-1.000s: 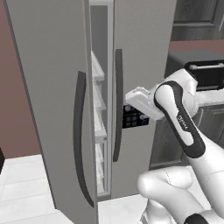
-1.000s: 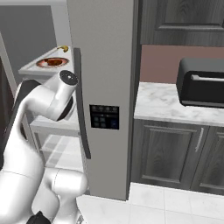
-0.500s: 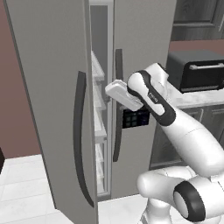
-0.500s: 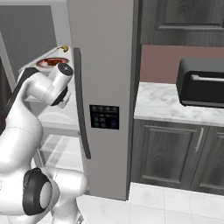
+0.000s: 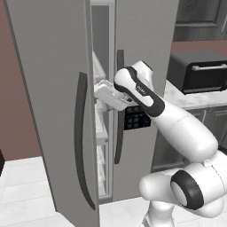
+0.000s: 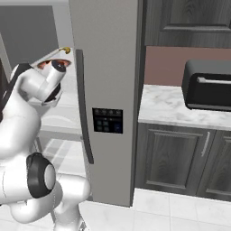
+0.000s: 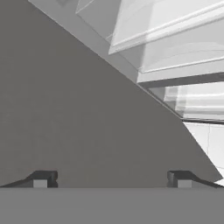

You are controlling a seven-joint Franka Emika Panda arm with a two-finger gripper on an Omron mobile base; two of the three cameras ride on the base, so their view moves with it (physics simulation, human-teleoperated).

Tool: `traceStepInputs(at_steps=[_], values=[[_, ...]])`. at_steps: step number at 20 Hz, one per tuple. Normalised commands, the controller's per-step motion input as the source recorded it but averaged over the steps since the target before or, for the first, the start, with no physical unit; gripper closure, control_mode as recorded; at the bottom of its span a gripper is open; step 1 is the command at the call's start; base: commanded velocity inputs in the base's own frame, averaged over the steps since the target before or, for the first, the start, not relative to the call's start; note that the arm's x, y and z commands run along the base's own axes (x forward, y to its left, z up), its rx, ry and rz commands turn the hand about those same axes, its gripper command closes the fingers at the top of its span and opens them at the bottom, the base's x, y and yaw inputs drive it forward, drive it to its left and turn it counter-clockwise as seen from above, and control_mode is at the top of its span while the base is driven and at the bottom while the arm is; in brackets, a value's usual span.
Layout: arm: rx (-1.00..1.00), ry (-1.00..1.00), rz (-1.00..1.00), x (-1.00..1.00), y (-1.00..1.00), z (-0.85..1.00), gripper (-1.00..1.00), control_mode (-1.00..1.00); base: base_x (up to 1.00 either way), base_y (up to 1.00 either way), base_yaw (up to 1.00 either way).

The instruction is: Retrieve the chicken drumstick from the fridge and place it on the saucepan with marinade on the stove.

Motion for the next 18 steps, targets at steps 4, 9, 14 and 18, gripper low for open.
traceStepInputs(at_steps=[4, 9, 14, 18], values=[[0.0, 0.0, 0.22, -0.05, 0.66, 0.0, -1.0, -1.0, 0.0, 0.0, 0.0], [0.0, 0.0, 0.3, -0.34, 0.54, 0.0, -1.0, -1.0, 0.0, 0.0, 0.0], [0.0, 0.0, 0.3, -0.56, 0.56, 0.0, -1.0, -1.0, 0.0, 0.0, 0.0], [0.04, -0.02, 0.19, -0.62, 0.94, 0.0, -1.0, -1.0, 0.0, 0.0, 0.0]])
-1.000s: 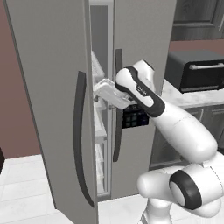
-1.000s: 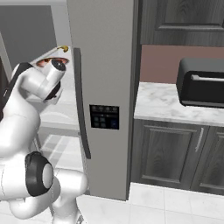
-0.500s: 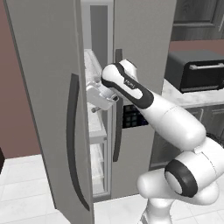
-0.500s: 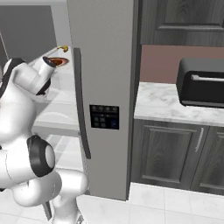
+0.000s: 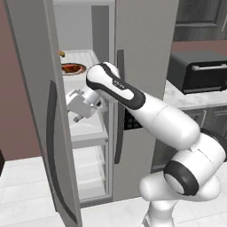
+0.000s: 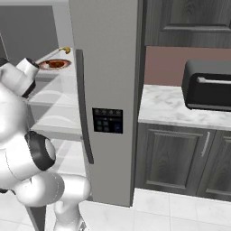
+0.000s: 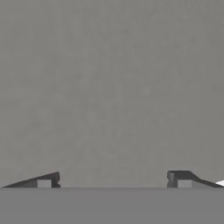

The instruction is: Retrieve the chicken drumstick from the fridge and place it on the saucepan with marinade on the stove.

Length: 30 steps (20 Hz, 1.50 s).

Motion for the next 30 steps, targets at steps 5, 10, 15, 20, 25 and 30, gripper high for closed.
traceStepInputs(at_steps=[5, 10, 15, 20, 25, 30], values=[[0.19, -0.16, 0.02, -0.54, 0.94, 0.0, -1.0, -1.0, 0.0, 0.0, 0.0], [0.15, -0.05, -0.01, -0.09, 0.26, 0.0, -1.0, -1.0, 0.0, 0.0, 0.0], [0.0, 0.04, 0.0, -0.03, -0.5, 0.02, -1.0, -1.0, 0.0, 0.0, 0.0], [-0.02, 0.07, 0.0, -0.21, -1.0, 0.46, -1.0, -1.0, 0.0, 0.0, 0.0], [-0.18, 0.04, 0.01, -0.2, -1.0, 0.63, -1.0, -1.0, 0.0, 0.0, 0.0], [-0.31, 0.01, 0.05, -0.21, -1.0, 0.32, -1.0, -1.0, 0.0, 0.0, 0.0]])
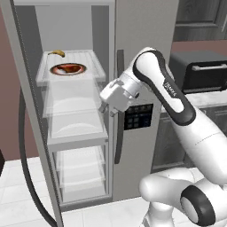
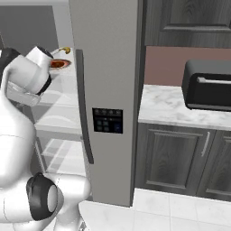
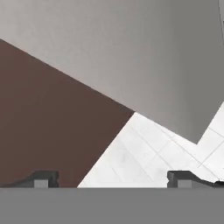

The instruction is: Retrieve the chicken drumstick from the fridge and place it on the saucepan with marinade on the stove.

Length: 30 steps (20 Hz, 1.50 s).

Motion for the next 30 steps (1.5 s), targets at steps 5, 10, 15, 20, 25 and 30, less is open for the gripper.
traceStepInputs(at_steps=[5, 10, 15, 20, 25, 30], values=[[-0.52, -0.01, 0.13, -0.43, -1.0, -0.08, -1.0, -1.0, 0.0, 0.0, 0.0], [-0.54, -0.06, 0.17, -0.31, -0.84, -0.33, -1.0, -1.0, 0.0, 0.0, 0.0], [-0.28, -0.08, 0.23, -0.02, -0.44, -0.12, -1.0, -1.0, 0.0, 0.0, 0.0], [-0.03, -0.02, 0.02, 0.01, -0.02, 0.0, -1.0, -1.0, 0.0, 0.0, 0.0], [0.0, 0.0, -0.02, -0.01, 0.16, -0.01, -1.0, -1.0, 0.0, 0.0, 0.0], [-0.02, 0.0, -0.14, 0.0, 0.65, 0.0, -1.0, -1.0, 0.0, 0.0, 0.0]])
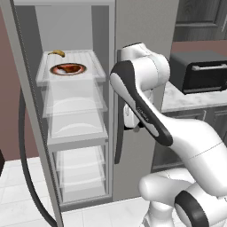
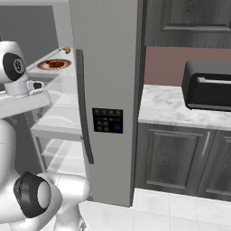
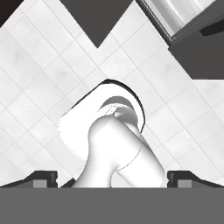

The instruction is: Retrieve the chicken drumstick from the fridge and place it on the saucepan with marinade on the stove.

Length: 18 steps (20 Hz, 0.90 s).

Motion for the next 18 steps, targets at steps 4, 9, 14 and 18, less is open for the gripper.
traceStepInputs(at_steps=[4, 9, 14, 18], values=[[-0.05, 0.0, -0.21, 0.04, 0.72, 0.0, -1.0, -1.0, 0.0, 0.0, 0.0], [-0.01, 0.0, -0.06, -0.05, 0.12, 0.0, -1.0, -1.0, 0.0, 0.0, 0.0], [0.04, -0.4, -0.09, -0.74, -0.94, -0.13, -1.0, -1.0, 0.0, 0.0, 0.0], [0.09, -0.7, -0.05, -0.41, -0.91, -0.17, -1.0, -1.0, 0.0, 0.0, 0.0]])
